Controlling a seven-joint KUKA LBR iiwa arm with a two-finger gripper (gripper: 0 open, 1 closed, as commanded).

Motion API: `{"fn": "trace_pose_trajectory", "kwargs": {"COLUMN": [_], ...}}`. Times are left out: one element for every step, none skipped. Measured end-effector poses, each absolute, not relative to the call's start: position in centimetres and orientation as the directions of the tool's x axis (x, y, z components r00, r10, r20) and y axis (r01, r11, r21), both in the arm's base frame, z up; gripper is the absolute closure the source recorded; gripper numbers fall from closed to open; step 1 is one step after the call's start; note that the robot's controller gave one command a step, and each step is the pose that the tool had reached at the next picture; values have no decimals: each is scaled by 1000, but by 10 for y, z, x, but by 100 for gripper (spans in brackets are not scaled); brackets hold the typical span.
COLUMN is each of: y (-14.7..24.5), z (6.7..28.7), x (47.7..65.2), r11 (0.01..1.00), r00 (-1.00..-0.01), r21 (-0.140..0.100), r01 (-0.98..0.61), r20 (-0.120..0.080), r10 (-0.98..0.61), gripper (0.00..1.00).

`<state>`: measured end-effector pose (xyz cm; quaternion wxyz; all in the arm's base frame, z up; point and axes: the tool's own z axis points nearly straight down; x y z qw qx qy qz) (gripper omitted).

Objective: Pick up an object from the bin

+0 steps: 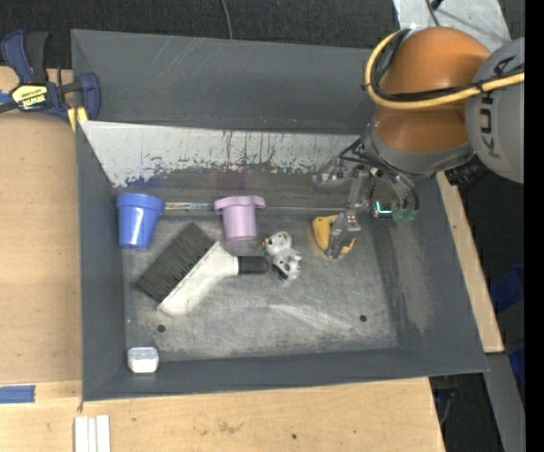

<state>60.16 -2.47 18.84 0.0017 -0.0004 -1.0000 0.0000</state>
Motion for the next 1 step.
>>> {"fn": "trace_pose_trajectory", "kwargs": {"y": [-25], "z": [192], "x": [603], "r11": [1000], "r00": [-1000], "r21": [0], "r01": [0], "r20": [-4], "r10": [0], "gripper": [0]}}
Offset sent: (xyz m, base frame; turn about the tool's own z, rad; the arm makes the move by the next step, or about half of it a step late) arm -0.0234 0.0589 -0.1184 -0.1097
